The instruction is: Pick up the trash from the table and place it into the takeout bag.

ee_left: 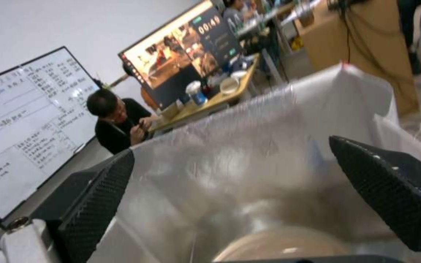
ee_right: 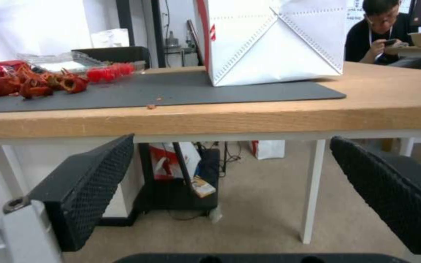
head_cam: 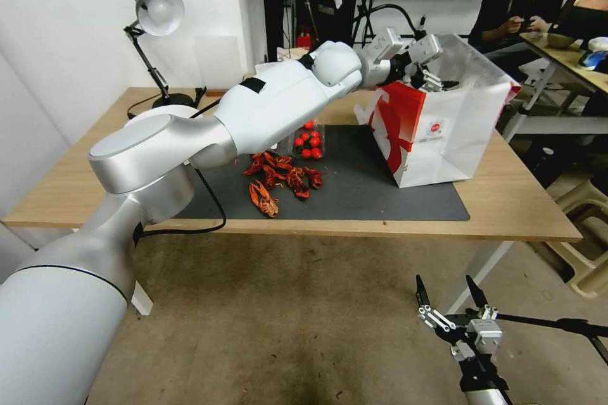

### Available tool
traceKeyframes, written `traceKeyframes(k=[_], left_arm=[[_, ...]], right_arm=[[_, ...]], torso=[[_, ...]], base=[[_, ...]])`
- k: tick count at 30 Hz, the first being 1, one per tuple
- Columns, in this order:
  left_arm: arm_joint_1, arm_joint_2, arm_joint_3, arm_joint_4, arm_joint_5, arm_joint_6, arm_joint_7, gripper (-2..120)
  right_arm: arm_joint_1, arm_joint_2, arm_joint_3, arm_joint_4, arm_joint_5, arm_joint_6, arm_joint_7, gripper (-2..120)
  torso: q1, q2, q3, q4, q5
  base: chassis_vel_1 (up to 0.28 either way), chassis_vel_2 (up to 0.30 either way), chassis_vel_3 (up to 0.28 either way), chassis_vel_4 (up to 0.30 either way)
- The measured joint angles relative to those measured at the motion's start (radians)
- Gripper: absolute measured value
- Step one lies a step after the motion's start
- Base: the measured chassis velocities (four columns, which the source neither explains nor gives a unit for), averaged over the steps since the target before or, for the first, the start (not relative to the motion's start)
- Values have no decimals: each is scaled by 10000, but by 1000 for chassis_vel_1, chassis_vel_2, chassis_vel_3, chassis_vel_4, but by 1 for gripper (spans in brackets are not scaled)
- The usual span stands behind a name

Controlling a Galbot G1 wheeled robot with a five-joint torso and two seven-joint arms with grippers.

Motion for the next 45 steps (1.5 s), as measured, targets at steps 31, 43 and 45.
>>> traceKeyframes(k=[31,43,45], left_arm=[[5647,3858,-3076,-7099,1317,852,-10713,100],[8733,5350,-4984,-8574,2206,383,-10303,100],[8866,5370,-5110,-8641,2247,366,-10284,100]], right_arm=[[41,-4,-105,31,207,-175,16,100],[53,-32,-150,34,260,-177,21,100],[56,-35,-157,36,260,-178,21,100]], torso=[[0,0,-1,-3,-3],[-2,1,-1,8,-3],[-1,0,-1,3,-2]], base=[[0,0,0,0],[0,0,0,0],[0,0,0,0]])
